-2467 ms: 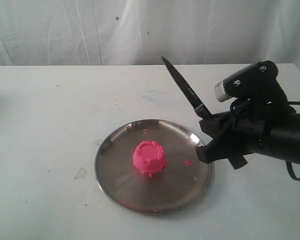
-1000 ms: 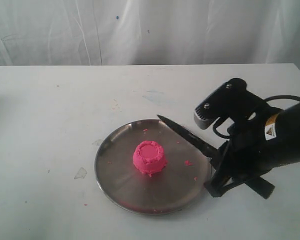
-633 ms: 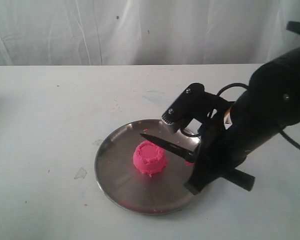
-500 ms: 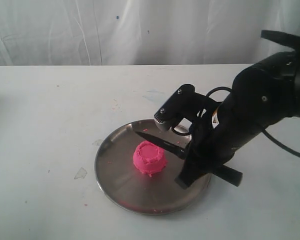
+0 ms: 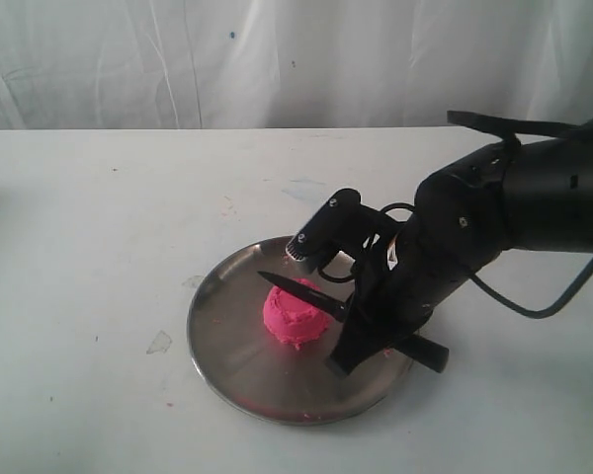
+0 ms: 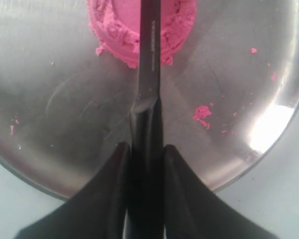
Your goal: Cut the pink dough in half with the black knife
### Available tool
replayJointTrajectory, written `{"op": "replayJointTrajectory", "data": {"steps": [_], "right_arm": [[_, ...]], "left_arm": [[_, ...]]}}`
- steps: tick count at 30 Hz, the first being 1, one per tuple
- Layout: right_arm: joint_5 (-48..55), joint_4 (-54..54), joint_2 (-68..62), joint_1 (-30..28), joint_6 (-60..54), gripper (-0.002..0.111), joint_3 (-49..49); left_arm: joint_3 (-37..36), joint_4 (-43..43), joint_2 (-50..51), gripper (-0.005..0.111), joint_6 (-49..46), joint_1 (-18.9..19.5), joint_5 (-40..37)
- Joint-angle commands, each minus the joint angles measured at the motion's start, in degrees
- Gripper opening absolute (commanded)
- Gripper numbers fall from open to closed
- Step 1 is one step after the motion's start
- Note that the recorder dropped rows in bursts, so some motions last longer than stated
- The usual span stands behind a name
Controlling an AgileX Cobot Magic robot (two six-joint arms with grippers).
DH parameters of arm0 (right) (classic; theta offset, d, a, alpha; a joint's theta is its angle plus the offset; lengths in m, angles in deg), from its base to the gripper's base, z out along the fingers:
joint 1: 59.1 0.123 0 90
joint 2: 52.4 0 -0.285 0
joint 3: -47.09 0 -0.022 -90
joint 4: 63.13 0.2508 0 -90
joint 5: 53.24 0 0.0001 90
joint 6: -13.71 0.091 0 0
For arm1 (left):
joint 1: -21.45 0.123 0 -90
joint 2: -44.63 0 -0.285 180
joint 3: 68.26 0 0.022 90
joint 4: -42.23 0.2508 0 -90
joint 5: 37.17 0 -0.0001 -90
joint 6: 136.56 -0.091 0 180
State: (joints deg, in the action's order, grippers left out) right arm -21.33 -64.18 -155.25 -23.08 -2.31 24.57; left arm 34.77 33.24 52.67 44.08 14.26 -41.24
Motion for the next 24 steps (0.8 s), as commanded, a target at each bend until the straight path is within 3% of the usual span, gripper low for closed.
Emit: {"op": "replayJointTrajectory", "data": {"steps": [1,5,12,18,24], "right_arm": [[-2.96,-0.04,-0.49,0.26,-0.32,0.000,0.18],[-3.69,-0.04,-0.49,0.26,-0.32,0.000,0.18],[-4.86,-0.04,-0.49,0.26,-0.32,0.000,0.18],[-4.86,-0.04,-0.49,0.26,-0.32,0.000,0.18],[-4.71,-0.04,-0.49,0.26,-0.32,0.000,0.18]], "left_arm": [[-0.24,3.69,-0.26,0.000,-8.13,0.19,-0.19],[-0.24,3.81,-0.26,0.000,-14.26,0.19,-0.19],[-0.24,3.81,-0.26,0.000,-14.54,0.19,0.20],[-0.24,-4.73,-0.26,0.000,0.59,0.19,2.45],[-0.24,-4.73,-0.26,0.000,8.51,0.19,7.21]]}}
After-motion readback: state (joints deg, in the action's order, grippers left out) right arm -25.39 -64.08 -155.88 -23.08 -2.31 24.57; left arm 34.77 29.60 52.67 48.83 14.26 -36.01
